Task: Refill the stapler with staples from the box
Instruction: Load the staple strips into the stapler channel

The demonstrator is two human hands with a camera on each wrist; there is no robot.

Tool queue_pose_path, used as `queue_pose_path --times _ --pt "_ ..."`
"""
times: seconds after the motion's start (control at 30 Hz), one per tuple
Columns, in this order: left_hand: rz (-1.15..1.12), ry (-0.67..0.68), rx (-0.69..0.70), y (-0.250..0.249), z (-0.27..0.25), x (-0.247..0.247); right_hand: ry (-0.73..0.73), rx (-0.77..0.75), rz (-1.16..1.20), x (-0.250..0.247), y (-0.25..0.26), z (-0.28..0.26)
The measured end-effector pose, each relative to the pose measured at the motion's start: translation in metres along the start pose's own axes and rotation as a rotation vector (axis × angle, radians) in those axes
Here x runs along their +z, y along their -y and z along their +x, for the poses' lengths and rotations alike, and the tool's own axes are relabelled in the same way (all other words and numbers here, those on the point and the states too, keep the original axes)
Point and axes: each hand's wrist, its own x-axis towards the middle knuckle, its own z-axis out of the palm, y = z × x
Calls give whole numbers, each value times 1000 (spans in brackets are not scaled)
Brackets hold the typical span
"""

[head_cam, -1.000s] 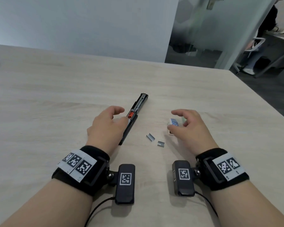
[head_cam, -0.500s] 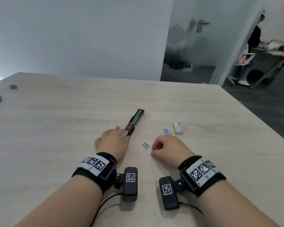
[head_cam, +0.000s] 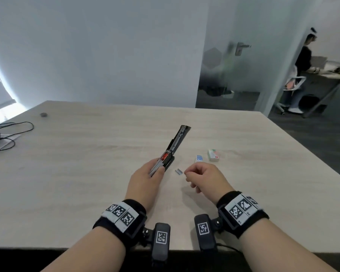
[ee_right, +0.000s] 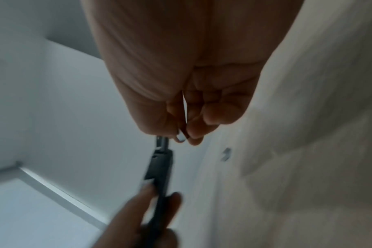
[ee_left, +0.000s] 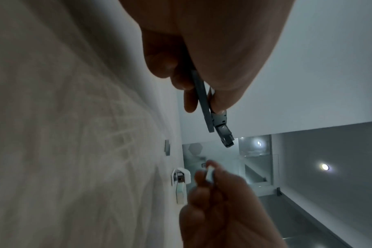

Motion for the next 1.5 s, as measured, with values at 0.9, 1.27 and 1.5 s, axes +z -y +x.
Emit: queue_pose_path --times 0.9,1.27,1.5 --pt "154 89 133 12 -27 9 -36 30 145 34 23 -6" --pt "155 104 139 14 -28 9 -27 -2 65 38 23 -11" --pt "167 102 155 14 -29 9 0 24 145 36 24 -12"
